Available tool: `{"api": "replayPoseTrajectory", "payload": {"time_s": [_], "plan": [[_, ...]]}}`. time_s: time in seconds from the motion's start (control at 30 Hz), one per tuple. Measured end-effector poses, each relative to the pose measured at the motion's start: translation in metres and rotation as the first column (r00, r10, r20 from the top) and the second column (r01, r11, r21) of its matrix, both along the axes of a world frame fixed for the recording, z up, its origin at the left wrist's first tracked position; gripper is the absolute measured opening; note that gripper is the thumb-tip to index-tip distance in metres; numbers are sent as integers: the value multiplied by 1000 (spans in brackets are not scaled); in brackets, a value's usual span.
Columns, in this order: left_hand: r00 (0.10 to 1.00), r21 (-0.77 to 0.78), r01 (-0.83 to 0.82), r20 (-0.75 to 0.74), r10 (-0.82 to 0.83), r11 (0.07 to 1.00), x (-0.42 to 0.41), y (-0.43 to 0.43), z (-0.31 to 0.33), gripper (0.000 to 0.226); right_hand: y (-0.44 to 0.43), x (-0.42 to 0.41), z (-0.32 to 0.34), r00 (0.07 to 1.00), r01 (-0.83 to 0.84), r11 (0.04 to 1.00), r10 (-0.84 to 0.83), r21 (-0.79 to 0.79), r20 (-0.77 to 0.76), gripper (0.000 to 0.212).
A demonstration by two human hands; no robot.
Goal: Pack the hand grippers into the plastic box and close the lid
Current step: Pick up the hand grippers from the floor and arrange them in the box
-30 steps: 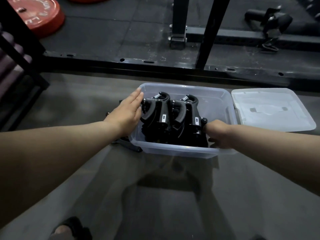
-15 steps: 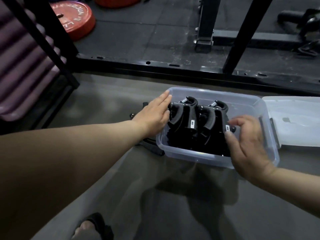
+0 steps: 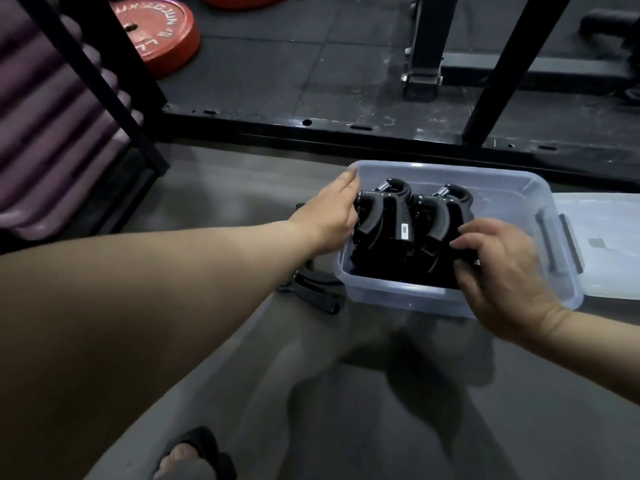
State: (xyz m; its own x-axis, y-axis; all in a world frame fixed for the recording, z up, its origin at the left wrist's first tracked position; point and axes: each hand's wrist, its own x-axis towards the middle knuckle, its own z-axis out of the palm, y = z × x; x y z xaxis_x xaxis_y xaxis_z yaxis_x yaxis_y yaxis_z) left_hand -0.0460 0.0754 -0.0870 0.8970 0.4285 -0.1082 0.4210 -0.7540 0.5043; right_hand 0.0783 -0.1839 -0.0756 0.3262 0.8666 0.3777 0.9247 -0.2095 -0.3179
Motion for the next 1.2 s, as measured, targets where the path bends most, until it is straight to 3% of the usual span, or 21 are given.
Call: {"api": "replayPoseTrajectory", "payload": {"time_s": [0.07, 0.13, 0.17, 0.23, 0.33, 0.43, 0.57, 0.63, 0.73, 0.83, 0.93, 1.0, 1.1, 1.2], "plan": [[1000, 10, 1, 11, -1, 1000, 4, 3, -1, 63, 1, -17, 1, 937, -338, 940, 341, -45, 72, 21], [999, 7, -4, 33, 3, 1000, 4, 3, -4, 64, 4, -50, -9, 755, -628, 750, 652, -209, 67, 23], [999, -3, -10, 41, 10, 1000, 3, 2, -5, 63, 9, -70, -20, 700, -675, 669, 714, -311, 17, 24], [999, -4, -7, 50, 7, 1000, 1, 3, -6, 61, 23, -109, -49, 737, -615, 597, 667, -515, -107, 35], [997, 13, 5, 72, -5, 1000, 1, 4, -7, 60, 62, -141, -86, 895, -433, 526, 344, -732, -283, 54], [997, 8, 3, 80, -4, 1000, -1, 3, -6, 60, 95, -154, -101, 925, -374, 536, 154, -757, -348, 58], [996, 10, 7, 91, -8, 1000, -4, 5, -7, 58, 112, -161, -105, 942, -336, 575, 191, -746, -277, 51], [992, -32, -22, 122, 25, 999, -2, 4, -5, 56, 120, -159, -106, 952, -299, 616, 143, -729, -270, 51], [992, -9, -1, 128, 2, 1000, 7, -5, -1, 55, 134, -158, -104, 963, -241, 597, 51, -765, -264, 54], [997, 70, 30, 72, -35, 997, 13, -15, -2, 52, 142, -156, -98, 980, -198, 626, 103, -754, -172, 41], [999, 117, 23, 40, -28, 993, 14, -16, -5, 51, 144, -147, -91, 965, -257, 571, 192, -780, -178, 27], [999, 116, 32, 29, -35, 993, 13, -15, -4, 51, 139, -148, -90, 952, -304, 541, 205, -785, -228, 32], [999, 104, 29, 26, -32, 994, 12, -16, -3, 51, 131, -154, -92, 946, -318, 571, 135, -757, -295, 56], [999, 102, 24, 30, -28, 994, 12, -17, -3, 51, 129, -160, -93, 970, -234, 553, 72, -799, -234, 56]]}}
